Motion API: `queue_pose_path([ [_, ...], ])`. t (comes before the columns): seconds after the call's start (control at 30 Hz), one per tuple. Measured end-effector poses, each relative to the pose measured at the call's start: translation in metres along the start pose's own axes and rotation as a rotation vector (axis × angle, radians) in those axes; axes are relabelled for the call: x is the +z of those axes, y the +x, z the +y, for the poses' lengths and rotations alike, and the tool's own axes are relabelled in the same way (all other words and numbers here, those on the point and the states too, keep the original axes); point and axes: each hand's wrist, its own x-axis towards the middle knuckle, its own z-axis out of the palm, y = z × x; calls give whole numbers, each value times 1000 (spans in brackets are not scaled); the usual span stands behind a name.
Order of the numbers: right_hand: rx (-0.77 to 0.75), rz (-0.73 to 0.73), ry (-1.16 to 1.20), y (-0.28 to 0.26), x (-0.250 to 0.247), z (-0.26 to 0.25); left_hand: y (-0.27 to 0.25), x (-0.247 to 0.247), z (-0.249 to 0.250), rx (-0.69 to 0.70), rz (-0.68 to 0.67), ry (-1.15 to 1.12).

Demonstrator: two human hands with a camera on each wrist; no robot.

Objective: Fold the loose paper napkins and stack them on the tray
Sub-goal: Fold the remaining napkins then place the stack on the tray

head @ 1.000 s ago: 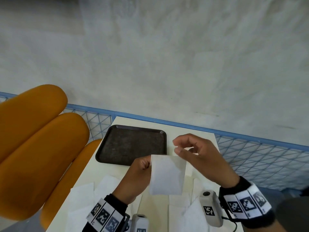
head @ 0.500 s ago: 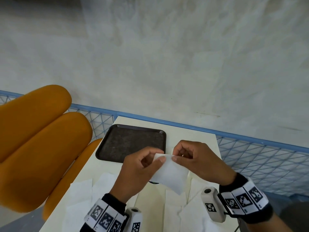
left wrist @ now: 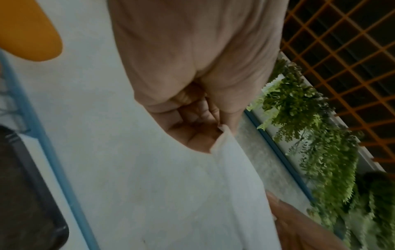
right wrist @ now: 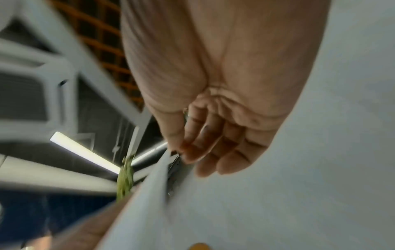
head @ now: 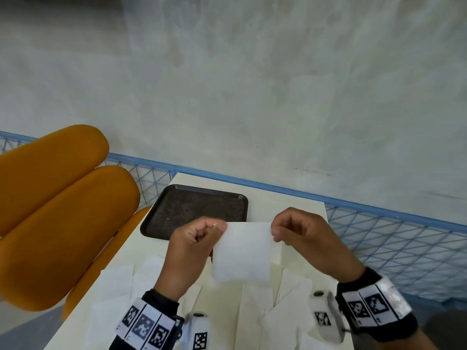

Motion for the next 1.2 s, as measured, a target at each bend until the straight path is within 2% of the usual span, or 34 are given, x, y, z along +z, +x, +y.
queue_pose_path([
  [0.07,97,10,345,-7,13,12,0,6,-1,-65,29,-54],
  [0.13,163,6,454,-12,28,23,2,13,-4,-123,27,-89],
  [0.17,164,21,440,-14,35,27,1,17,-6,-137,21,-88],
  [0.33,131,293,120,-10,61,36,-4,42,-21,-141,33,-59],
  [0.47,122,351,46,-4,75,40,-9,64,-28,-275,86,-179],
  [0.57,11,396,-75,-2,78,47,-4,66,-38,-243,156,-70],
  [0.7,-128,429,-201,-3,83,49,0,65,-54,-235,166,86],
  [0.9,-6,467,-114,1,82,75,-1,70,-47,-38,201,173],
  [1.03,-83,470,-116,-3,85,74,-2,75,-54,-86,188,193],
  [1.2,133,439,-34,-7,87,98,-1,80,-64,-81,144,192],
])
